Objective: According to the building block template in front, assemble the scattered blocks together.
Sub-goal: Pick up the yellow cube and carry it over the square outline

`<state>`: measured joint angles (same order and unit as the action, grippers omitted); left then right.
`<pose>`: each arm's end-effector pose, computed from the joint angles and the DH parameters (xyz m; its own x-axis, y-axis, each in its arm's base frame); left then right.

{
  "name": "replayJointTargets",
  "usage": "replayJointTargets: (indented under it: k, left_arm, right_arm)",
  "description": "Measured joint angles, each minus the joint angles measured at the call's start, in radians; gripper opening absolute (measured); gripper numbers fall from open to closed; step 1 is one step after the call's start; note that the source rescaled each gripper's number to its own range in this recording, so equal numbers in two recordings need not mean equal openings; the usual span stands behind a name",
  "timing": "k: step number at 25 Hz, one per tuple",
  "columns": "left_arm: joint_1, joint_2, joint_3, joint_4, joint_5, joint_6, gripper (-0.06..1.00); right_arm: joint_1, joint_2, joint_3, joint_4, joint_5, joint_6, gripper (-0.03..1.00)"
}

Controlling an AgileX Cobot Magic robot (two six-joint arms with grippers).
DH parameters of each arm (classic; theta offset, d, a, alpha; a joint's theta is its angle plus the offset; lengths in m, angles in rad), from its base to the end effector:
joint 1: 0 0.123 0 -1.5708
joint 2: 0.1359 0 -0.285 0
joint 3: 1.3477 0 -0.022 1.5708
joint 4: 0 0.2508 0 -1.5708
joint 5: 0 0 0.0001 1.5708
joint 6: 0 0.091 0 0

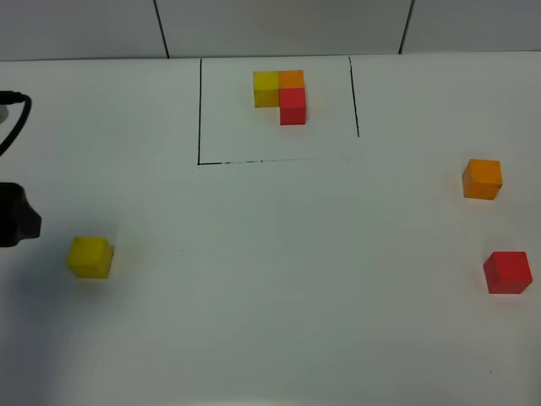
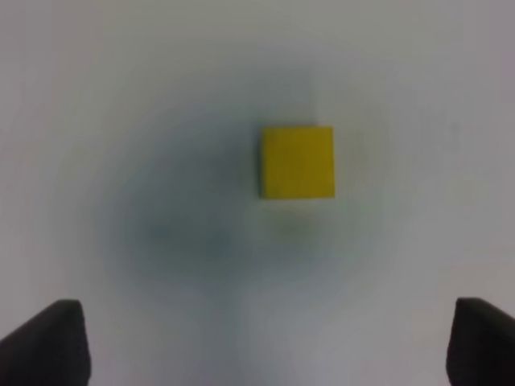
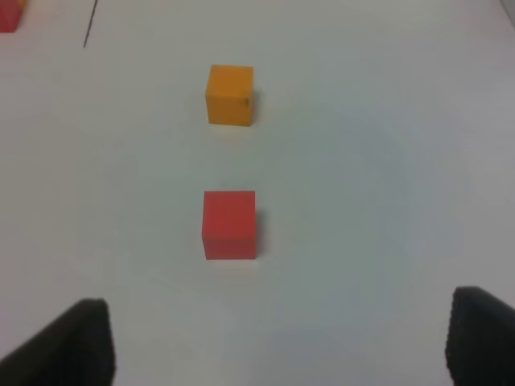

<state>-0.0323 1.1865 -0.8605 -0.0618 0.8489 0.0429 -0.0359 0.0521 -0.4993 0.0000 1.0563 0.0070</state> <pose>0.2208 -0.0114 0.2808 -0.8845 0.0306 -0.4654 0.0556 0.9976 -0.0401 0.0035 -0.0001 0.2775 -0.4979 0.0249 -0.8669 0.0394 0.9992 0.0061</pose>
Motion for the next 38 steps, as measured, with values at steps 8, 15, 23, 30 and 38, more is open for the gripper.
replayJointTargets:
  k: [8, 15, 23, 30, 38]
  left_arm:
    - [-0.033, 0.335, -0.08, 0.002, -0.034, -0.013, 1.0]
    - [-0.108, 0.513, -0.084, 0.0, -0.087, -0.059, 1.0]
    - [-0.108, 0.561, -0.084, 0.0, -0.151, -0.094, 1.0]
    - [-0.114, 0.637, -0.084, 0.0, -0.183, -0.098, 0.97]
    - [-0.116, 0.651, -0.084, 0.024, -0.197, -0.109, 0.37]
  right_arm:
    - [0.0, 0.0, 0.0, 0.0, 0.0, 0.0, 0.76]
    - [0.0, 0.0, 0.0, 0.0, 0.0, 0.0, 0.76]
    - [0.0, 0.0, 0.0, 0.0, 0.0, 0.0, 0.76]
    - [0.0, 0.0, 0.0, 0.0, 0.0, 0.0, 0.76]
    - [0.0, 0.0, 0.0, 0.0, 0.0, 0.0, 0.76]
